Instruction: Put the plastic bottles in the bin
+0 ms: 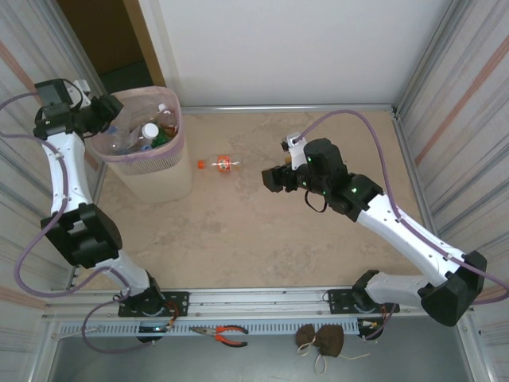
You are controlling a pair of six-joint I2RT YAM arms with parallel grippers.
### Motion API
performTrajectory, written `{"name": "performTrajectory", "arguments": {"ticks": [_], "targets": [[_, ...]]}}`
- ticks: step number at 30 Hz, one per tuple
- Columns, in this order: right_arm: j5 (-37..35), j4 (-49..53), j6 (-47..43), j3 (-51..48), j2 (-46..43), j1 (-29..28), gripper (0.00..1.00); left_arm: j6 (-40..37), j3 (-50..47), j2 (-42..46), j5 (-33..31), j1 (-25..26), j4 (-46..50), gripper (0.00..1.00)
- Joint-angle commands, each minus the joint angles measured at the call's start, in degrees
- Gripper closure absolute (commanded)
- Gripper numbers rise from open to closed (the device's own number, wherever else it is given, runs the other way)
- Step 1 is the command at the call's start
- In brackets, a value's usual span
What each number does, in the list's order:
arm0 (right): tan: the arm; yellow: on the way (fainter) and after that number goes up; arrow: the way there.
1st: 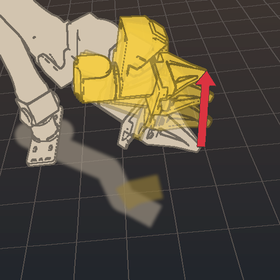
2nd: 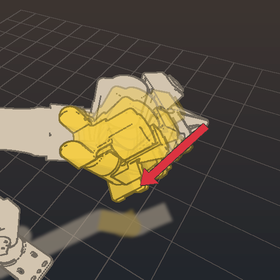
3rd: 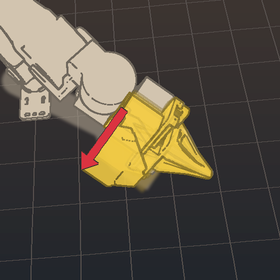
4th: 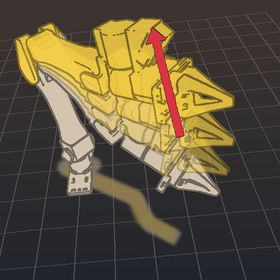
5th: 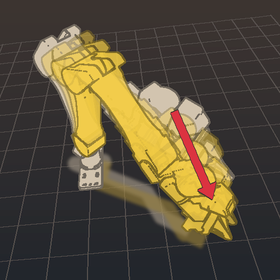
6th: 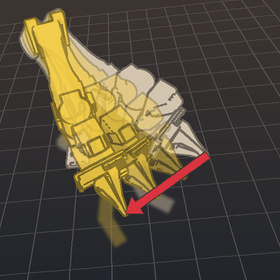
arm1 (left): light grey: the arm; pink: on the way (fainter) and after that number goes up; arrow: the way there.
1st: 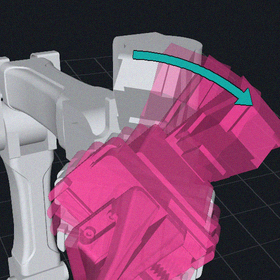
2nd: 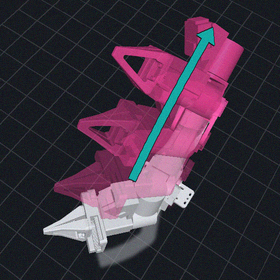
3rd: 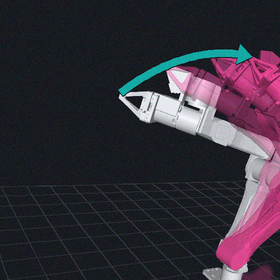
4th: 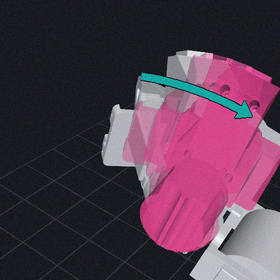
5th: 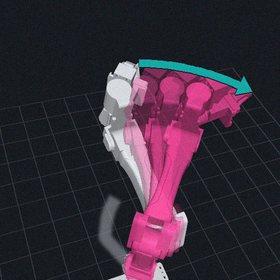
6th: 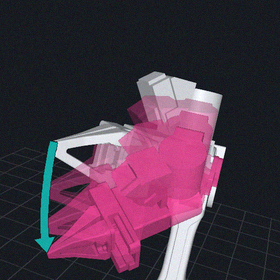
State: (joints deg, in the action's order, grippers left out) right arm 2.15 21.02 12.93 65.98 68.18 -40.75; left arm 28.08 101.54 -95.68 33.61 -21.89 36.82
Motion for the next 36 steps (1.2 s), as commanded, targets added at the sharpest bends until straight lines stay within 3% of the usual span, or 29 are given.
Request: {"name": "performTrajectory", "arguments": {"ticks": [1,12,16,23,31,36], "targets": [[1.4,-0.8,-0.1,2.6,0.9,0.9,0.22,-1.1,0.1,2.5,1.3,-1.3,0.6,0.64],[10.4,-2.5,-9.6,7.3,13.0,5.9,0.25,-0.4,0.7,9.2,3.4,-2.4,1.9,0.62],[16.6,-3.3,-20.6,10.7,21.7,7.7,0.26,-0.3,-2.3,13.0,5.6,-2.4,2.0,0.61],[18.9,-2.4,-44.5,19.6,38.0,7.9,0.26,0.9,-11.1,21.8,10.8,-2.0,-1.4,0.58],[22.5,-0.5,-56.0,32.8,53.5,9.4,0.19,3.3,-18.5,29.7,13.7,-1.0,-5.5,0.53],[22.8,-2.3,-58.7,38.1,60.6,9.2,0.13,4.2,-20.2,31.9,14.3,-0.9,-6.6,0.51]]}}
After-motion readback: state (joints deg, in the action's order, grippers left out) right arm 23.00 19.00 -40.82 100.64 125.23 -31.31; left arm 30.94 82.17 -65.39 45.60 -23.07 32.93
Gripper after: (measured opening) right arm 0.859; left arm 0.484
